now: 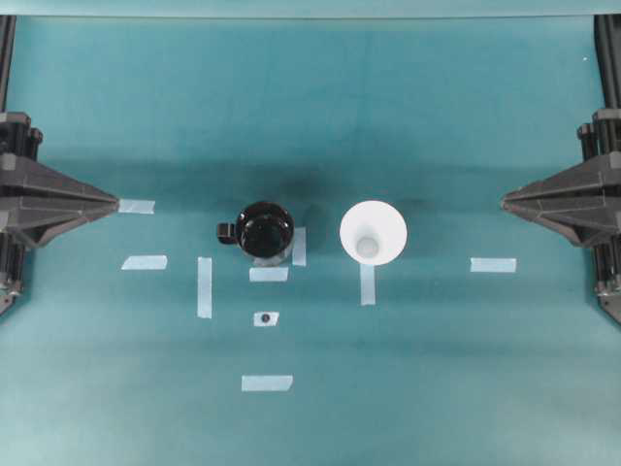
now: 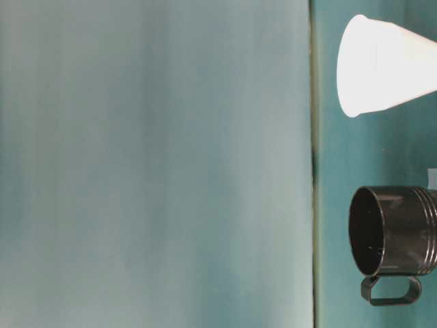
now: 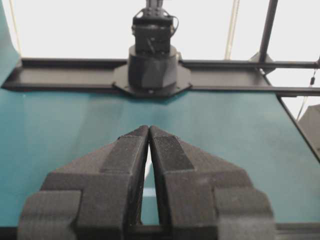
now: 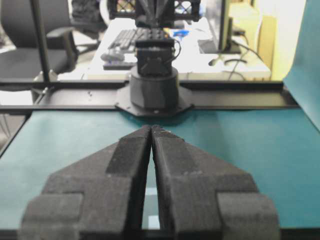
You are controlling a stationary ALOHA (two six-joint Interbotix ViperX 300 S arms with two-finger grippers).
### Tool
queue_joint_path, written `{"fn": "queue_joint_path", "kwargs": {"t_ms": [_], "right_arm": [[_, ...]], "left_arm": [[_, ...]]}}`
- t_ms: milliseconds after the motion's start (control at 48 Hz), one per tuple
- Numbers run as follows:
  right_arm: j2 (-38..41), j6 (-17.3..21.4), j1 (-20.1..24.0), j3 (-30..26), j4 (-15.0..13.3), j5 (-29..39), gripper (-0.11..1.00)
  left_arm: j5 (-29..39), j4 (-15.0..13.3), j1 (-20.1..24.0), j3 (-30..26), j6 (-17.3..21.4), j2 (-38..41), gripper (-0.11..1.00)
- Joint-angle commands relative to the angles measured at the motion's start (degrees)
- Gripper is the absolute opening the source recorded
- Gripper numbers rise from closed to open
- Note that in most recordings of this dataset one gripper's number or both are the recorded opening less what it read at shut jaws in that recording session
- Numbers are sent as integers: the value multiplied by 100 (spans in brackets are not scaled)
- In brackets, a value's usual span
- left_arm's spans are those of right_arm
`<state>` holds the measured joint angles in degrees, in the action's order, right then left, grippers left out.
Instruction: Holding the cup holder with the left arm, the right arm places the cup into the cup holder.
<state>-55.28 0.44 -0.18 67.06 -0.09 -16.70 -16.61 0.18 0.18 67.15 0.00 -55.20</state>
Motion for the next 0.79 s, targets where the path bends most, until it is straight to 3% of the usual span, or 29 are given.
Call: {"fn": "queue_joint_path", "kwargs": {"t_ms": [0,62,167,271,479,770], "right_arm": [[18,26,0,26,44,-26,16],[-70,132,0,62,308,44,17],[-202,492,0,88,606,457,5],[-325,712,-35,0,606,1055,2],[-387,712,-316,-272,580,1925,2],[193,712,-835,-712,554,3243,2]], "left_arm": [[-35,35,26,9,-404,105,16],[-26,44,26,-44,-615,114,13],[105,70,26,-132,-668,132,3],[483,70,35,-220,-650,167,3],[1459,97,53,-571,-589,536,3],[2285,105,281,-1046,211,1556,3]]}}
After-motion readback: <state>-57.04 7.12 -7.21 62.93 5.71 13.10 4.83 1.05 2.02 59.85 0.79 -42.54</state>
